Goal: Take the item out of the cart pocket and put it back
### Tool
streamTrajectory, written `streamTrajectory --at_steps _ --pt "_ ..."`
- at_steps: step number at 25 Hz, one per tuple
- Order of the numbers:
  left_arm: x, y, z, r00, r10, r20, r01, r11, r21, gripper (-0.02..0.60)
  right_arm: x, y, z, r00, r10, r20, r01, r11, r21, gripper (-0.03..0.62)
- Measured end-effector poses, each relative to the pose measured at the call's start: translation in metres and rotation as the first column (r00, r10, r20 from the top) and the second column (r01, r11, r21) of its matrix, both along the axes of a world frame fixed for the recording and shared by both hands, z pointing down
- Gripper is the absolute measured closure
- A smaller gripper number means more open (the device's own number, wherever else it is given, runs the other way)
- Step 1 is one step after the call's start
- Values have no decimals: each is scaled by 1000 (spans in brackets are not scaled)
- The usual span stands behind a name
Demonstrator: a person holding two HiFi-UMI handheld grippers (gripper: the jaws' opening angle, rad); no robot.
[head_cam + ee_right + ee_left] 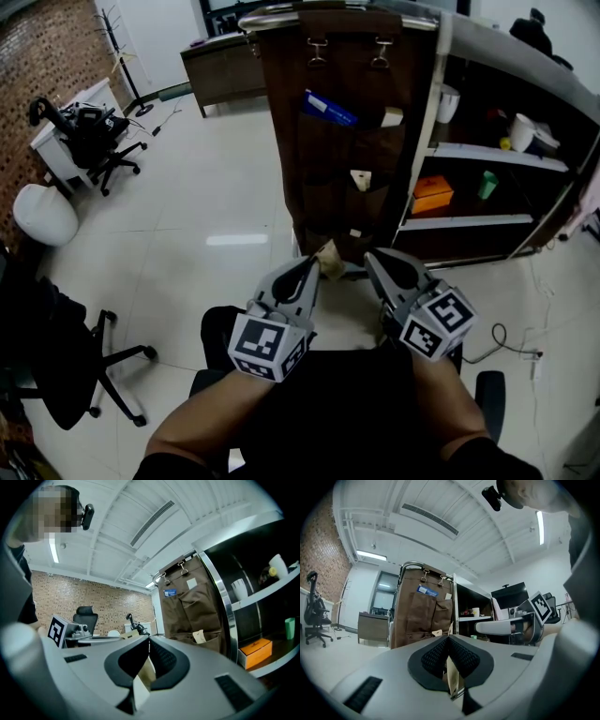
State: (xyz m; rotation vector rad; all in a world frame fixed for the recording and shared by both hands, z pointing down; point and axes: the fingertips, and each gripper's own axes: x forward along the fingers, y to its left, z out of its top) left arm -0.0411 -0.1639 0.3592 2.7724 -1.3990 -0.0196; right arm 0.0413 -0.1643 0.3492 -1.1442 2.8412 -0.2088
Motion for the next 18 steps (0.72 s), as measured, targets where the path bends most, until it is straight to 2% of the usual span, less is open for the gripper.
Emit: streamTrajectory --at_steps 18 --pt "1 1 -2 1000 5 30 -5 1000 13 580 1 -2 -1 1000 0 -4 0 1000 2 574"
